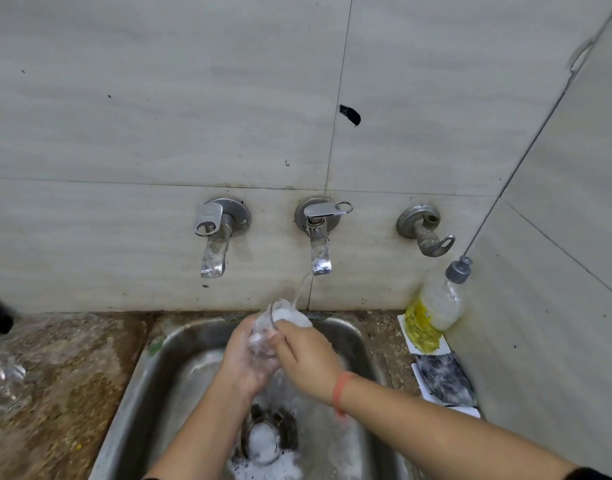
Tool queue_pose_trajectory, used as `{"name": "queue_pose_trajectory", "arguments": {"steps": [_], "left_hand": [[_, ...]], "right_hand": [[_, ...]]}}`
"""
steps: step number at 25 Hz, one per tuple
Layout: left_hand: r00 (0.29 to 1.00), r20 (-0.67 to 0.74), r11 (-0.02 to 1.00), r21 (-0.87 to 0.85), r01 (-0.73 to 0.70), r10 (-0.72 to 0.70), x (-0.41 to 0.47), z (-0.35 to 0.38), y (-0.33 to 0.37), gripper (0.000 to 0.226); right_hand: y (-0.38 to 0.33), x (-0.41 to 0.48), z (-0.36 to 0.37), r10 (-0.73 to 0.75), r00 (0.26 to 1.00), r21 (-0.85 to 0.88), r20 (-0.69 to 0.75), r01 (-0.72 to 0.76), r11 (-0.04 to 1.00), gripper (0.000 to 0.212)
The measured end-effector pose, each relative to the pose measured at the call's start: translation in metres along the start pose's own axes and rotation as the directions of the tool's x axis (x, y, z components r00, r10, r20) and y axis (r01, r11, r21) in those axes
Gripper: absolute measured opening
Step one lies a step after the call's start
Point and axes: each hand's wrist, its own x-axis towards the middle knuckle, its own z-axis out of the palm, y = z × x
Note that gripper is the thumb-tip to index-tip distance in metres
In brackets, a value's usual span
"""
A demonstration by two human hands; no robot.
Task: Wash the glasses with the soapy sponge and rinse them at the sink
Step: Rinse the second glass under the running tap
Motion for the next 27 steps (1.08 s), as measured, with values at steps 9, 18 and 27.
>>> {"name": "queue_pose_trajectory", "arguments": {"steps": [9, 18, 27], "left_hand": [[1.000, 0.022, 0.998, -0.068, 0.011, -0.009, 0.010, -0.001, -0.001, 0.027], [0.991, 0.099, 0.994, -0.062, 0.091, -0.085, -0.005, 0.011, 0.009, 0.029], [0.983, 0.162, 0.996, 0.013, 0.085, -0.086, -0.010, 0.010, 0.013, 0.024]], "right_hand": [[0.000, 0.004, -0.004, -0.020, 0.999, -0.153, -0.038, 0.014, 0.988, 0.022], [0.008, 0.008, 0.003, -0.266, 0.955, -0.290, -0.128, 0.220, 0.931, 0.020], [0.026, 0.004, -0.002, -0.466, 0.884, -0.400, -0.033, 0.415, 0.817, 0.009]]}}
